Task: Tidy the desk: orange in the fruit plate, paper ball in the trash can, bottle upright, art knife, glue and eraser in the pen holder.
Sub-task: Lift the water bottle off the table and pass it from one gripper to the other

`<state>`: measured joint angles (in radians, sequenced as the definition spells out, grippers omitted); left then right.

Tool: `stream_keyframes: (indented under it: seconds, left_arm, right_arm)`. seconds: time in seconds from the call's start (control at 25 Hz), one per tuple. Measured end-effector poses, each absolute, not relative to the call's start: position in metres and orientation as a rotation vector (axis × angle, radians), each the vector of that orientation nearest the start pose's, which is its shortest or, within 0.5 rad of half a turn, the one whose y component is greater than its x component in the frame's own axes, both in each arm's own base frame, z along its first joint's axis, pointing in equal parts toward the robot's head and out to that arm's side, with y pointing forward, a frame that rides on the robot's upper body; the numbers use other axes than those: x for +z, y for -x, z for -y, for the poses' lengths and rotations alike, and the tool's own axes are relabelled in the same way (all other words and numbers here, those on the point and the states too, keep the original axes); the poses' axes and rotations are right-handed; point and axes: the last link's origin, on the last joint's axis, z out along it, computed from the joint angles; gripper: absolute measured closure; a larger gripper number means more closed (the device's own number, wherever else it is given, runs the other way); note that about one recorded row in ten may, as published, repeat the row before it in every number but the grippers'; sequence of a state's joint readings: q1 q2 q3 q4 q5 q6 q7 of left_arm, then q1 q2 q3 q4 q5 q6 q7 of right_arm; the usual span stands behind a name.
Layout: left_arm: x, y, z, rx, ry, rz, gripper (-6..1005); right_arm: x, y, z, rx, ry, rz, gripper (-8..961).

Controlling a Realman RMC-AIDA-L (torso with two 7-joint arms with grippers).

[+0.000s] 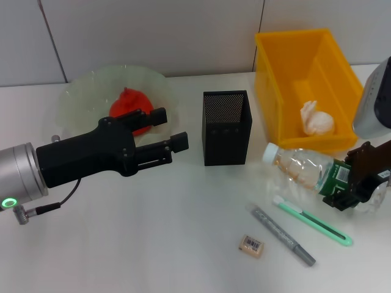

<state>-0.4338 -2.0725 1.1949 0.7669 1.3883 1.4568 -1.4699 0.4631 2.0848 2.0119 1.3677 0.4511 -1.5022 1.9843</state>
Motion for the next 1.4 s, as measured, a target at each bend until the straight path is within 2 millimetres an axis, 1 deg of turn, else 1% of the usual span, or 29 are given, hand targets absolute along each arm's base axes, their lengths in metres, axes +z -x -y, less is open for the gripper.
stream_keyframes:
  seconds: [0.24, 0.48, 0.84, 1.04, 1.2, 1.4]
  left_arm:
    - [-0.011, 0.198, -0.329, -1.101, 2.684, 0.575, 201]
    - [-0.011, 0.198, -0.329, -1.104, 2.685, 0.574, 201]
    - [-0.011, 0.198, -0.328, -1.102, 2.686, 0.572, 201]
    - [-0.01, 0.199, -0.329, -1.099, 2.682, 0.57, 201]
    - [-0.009, 0.2, -0.33, -1.1, 2.67, 0.572, 202]
    - [-0.006, 0.199, -0.331, -1.116, 2.655, 0.566, 202]
  right_arm:
    - [0.064, -0.236, -0.339, -0.482, 2.598, -0.508, 187]
    - [0.077, -0.218, -0.325, -0.386, 2.591, -0.468, 188]
    - [0.1, -0.186, -0.306, -0.26, 2.528, -0.335, 188]
    - [0.112, -0.173, -0.3, -0.143, 2.506, -0.286, 188]
    - [0.124, -0.169, -0.298, 0.0, 2.496, -0.258, 187]
    - [0.136, -0.175, -0.295, 0.245, 2.496, -0.218, 187]
